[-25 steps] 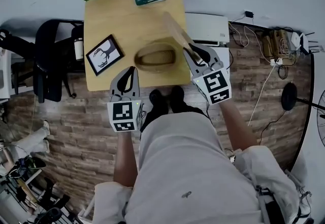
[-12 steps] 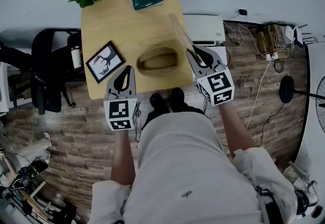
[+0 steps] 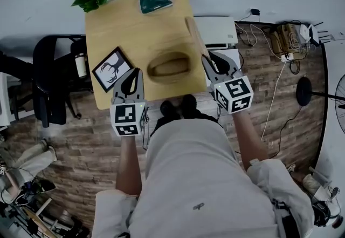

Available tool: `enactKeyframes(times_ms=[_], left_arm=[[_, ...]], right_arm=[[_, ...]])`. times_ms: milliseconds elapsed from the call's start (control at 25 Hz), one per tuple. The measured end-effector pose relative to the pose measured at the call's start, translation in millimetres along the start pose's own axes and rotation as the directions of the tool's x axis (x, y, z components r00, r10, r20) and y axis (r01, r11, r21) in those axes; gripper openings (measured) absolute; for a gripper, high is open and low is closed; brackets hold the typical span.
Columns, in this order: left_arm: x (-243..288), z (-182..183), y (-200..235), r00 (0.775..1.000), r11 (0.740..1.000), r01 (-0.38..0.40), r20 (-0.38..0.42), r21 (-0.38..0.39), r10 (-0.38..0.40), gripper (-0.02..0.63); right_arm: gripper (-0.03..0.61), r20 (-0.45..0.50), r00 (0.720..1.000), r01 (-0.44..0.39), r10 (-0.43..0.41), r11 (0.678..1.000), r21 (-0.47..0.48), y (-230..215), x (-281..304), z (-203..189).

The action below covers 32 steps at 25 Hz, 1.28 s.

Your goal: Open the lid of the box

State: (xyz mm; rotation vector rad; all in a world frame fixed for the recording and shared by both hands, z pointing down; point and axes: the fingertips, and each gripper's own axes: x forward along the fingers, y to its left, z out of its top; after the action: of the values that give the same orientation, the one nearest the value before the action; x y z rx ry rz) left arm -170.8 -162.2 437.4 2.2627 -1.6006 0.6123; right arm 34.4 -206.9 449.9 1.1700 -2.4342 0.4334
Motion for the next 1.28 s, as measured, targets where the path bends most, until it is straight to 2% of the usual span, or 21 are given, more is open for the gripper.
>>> enactKeyframes(times_ms=[200, 1280], left_arm=[[-1, -3, 2, 1.000, 1.000, 0.007, -0.003, -0.004, -0.007, 0.009], [-12, -9, -3, 1.000, 1.000, 0.000, 0.009, -0.011, 0.000, 0.009]], right_arm=[[0.066, -0.004, 1.000, 0.004, -0.004, 1.000, 0.027, 1, -3, -5], [0.066, -0.021, 1.000, 0.000, 0.000, 1.000, -0.005, 8, -15, -16]])
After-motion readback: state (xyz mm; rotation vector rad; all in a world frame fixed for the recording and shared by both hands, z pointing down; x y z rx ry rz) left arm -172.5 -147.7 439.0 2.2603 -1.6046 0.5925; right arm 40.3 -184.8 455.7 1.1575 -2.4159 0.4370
